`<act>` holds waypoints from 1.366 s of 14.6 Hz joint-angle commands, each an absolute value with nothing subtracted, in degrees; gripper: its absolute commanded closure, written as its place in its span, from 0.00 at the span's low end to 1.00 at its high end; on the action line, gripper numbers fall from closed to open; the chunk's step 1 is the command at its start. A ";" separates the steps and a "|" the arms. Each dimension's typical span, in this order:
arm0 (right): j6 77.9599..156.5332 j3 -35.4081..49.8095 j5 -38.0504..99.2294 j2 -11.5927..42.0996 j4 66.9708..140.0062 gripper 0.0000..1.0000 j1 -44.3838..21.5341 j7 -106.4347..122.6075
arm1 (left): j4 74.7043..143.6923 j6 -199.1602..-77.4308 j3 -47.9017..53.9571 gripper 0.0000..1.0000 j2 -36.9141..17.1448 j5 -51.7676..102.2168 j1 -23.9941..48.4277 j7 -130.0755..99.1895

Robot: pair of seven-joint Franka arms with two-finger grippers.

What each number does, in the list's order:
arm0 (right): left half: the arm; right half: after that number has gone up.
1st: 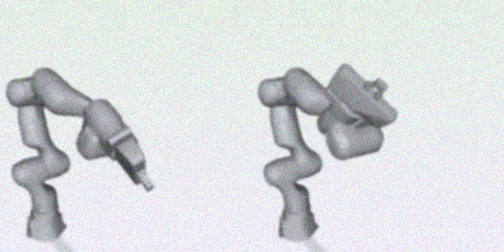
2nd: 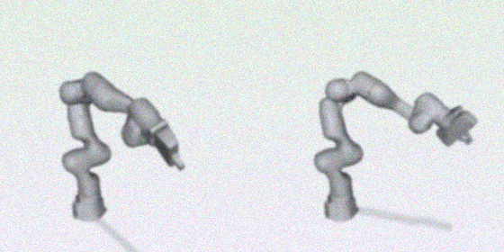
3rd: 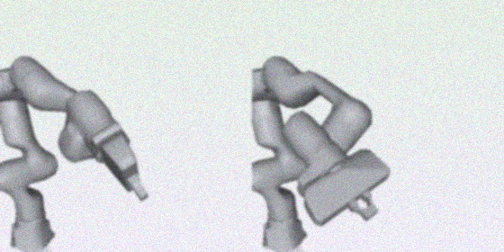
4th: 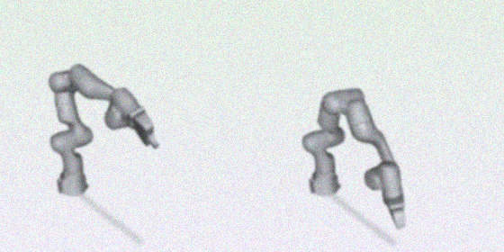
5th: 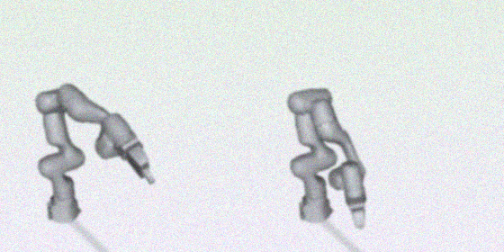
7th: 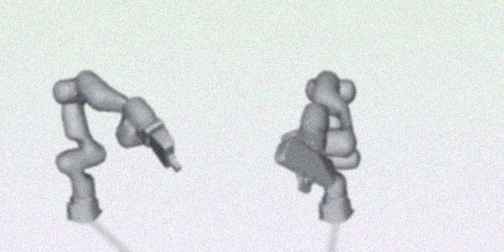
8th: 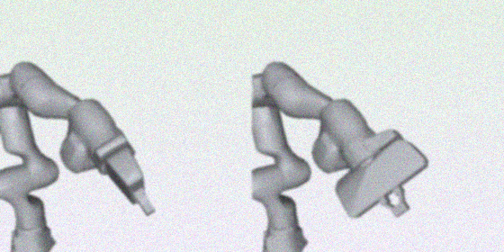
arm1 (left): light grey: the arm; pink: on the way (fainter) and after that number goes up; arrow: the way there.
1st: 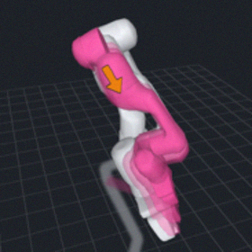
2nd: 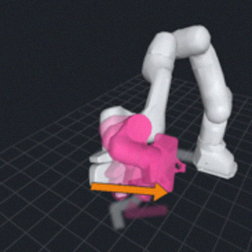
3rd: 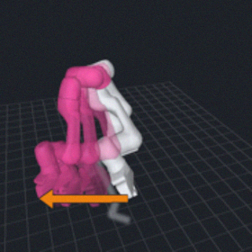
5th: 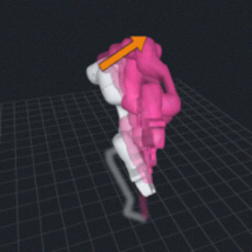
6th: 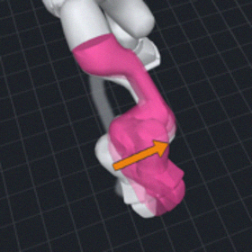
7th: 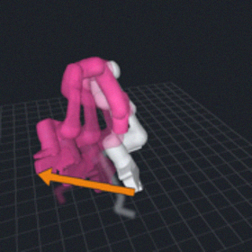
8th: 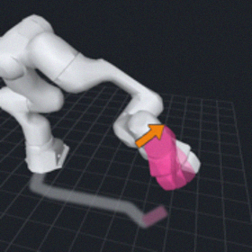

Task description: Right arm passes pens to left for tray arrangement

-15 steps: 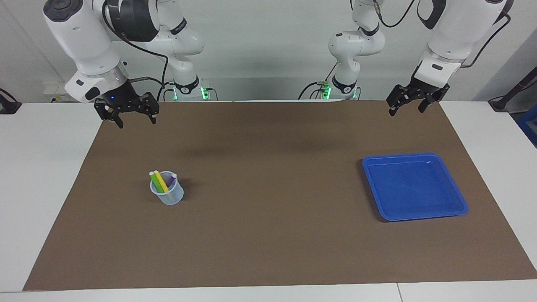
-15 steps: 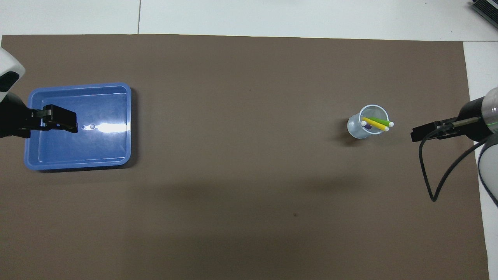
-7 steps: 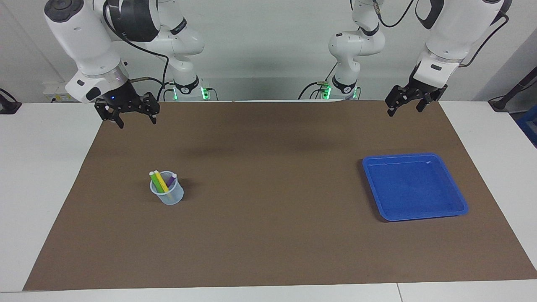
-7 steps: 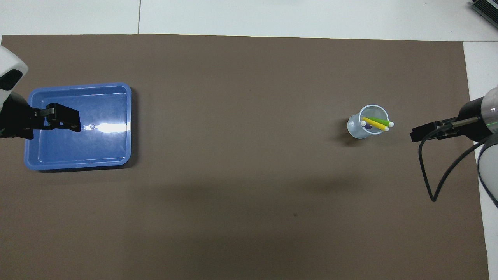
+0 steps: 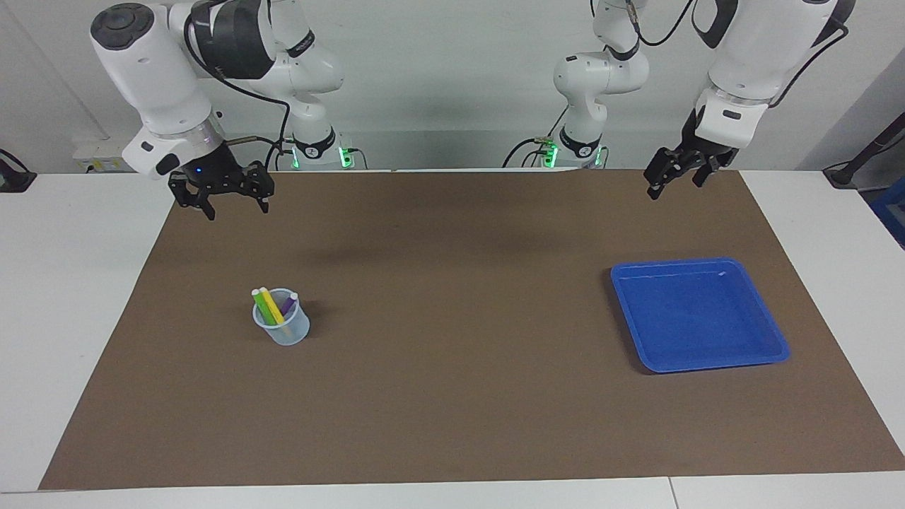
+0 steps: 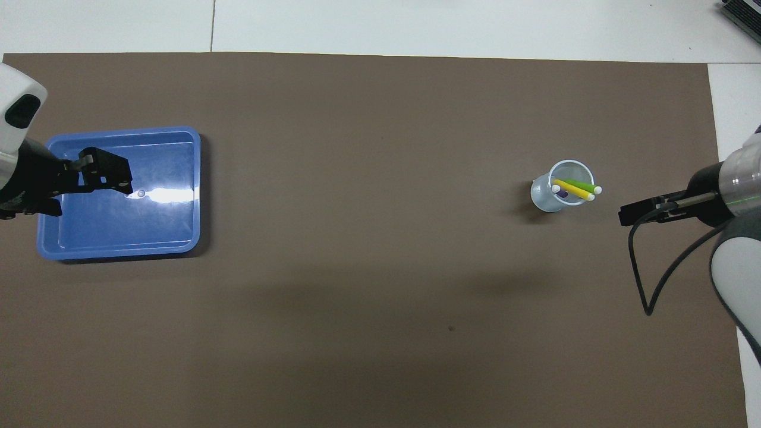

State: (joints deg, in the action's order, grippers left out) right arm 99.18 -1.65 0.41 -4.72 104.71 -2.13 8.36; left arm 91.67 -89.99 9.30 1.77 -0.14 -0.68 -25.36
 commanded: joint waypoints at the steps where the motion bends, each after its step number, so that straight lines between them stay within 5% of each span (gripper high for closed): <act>1: 99.24 -1.32 -1.23 -6.68 106.61 0.00 -1.50 11.24 | 93.86 -91.14 8.79 0.00 2.99 -0.09 1.14 -35.64; 14: 99.83 -1.76 -2.63 -7.47 108.28 0.00 0.35 20.39 | 101.94 -102.73 8.79 0.00 5.89 6.59 5.71 -66.84; 20: 102.39 -1.14 -4.75 -2.56 105.31 0.00 -2.81 11.89 | 104.41 -109.07 8.96 0.00 6.50 11.86 5.98 -84.45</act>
State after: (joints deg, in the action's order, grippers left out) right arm 101.49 -1.50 -3.26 -4.74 106.51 -1.10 16.56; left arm 101.05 -106.83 9.60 4.05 9.65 5.58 -80.71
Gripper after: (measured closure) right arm 0.000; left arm 0.000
